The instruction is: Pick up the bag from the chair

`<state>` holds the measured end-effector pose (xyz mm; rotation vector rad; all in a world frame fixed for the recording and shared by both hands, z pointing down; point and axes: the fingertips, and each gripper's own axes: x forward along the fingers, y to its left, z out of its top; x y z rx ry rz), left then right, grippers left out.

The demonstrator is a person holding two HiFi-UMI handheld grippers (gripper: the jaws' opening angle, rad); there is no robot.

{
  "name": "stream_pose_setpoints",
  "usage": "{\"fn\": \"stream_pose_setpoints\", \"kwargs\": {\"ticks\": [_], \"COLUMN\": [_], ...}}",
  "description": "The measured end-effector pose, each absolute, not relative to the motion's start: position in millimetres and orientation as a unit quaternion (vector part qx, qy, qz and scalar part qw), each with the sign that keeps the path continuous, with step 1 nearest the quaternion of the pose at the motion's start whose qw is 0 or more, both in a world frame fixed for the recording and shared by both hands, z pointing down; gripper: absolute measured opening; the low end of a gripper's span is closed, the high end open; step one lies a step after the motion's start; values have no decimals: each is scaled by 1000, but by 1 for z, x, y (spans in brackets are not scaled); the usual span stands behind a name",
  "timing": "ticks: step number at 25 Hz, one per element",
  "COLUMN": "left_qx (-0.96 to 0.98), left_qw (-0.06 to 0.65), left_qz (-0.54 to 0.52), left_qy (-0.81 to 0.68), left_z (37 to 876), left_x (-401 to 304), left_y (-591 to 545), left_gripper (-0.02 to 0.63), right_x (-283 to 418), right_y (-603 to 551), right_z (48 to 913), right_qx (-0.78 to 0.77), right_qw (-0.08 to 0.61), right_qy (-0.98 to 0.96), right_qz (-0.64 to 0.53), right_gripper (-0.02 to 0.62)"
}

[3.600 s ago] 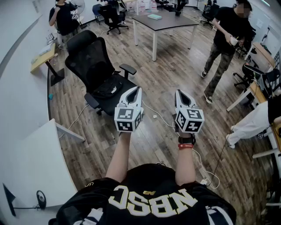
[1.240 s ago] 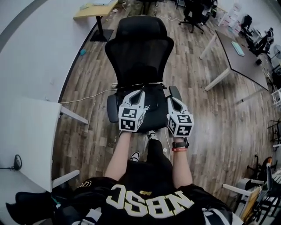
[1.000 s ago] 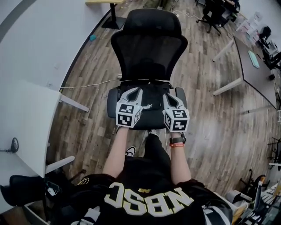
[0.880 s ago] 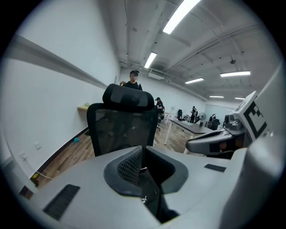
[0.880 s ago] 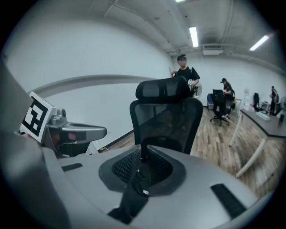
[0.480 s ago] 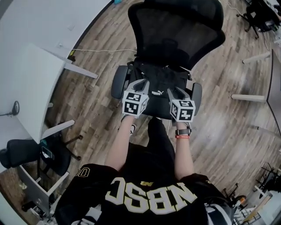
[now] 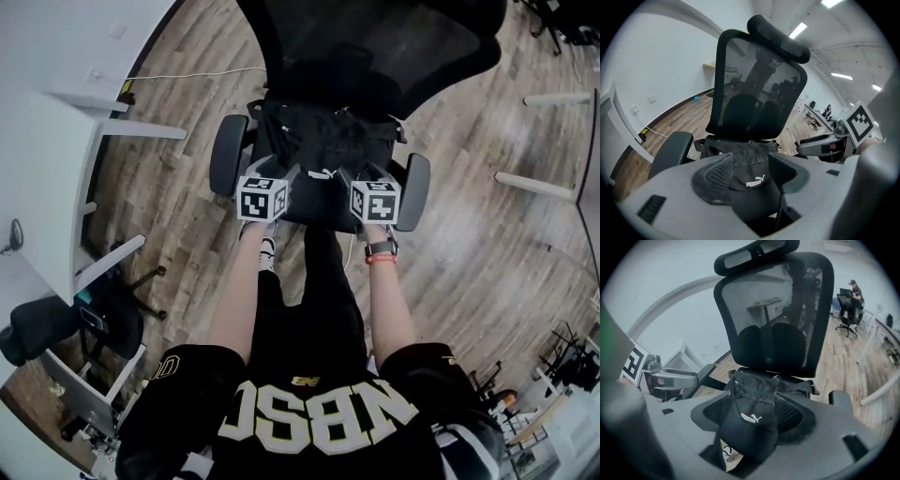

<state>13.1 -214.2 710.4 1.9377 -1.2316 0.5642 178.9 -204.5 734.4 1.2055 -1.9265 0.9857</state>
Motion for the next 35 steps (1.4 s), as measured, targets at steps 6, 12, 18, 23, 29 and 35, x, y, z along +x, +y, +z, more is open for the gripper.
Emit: {"fn": "stream_pose_setpoints", "kwargs": {"ticks": [6, 12, 18, 23, 29, 35], "left_qx": [734, 705, 690, 666, 632, 604], "left_qw": [429, 460, 451, 478, 479, 429], "left_qz": [246, 249, 279, 292, 330, 396], "left_qy": [-465, -478, -492, -493, -513, -543], "left_z": [780, 839, 890, 932, 968, 963], "left_x": [14, 10, 0, -6, -2, -26], "left_y": [-219, -232, -251, -253, -250, -258], "left_gripper": [307, 346, 385, 390, 388, 209], "right_x": [192, 221, 245, 253, 242, 246], "right_y": [-213, -230, -249, -253, -229, -231], "right_z": [790, 836, 893, 925, 971, 962], "right_qx": [460, 489, 508, 511, 472, 492], "right_qw": [339, 343, 345, 362, 401, 348], "right_qy": [-711, -685, -680, -670, -682, -646], "right_qz": [410, 417, 401, 399, 390, 470], "right_gripper": [319, 388, 465, 468, 463, 213]}}
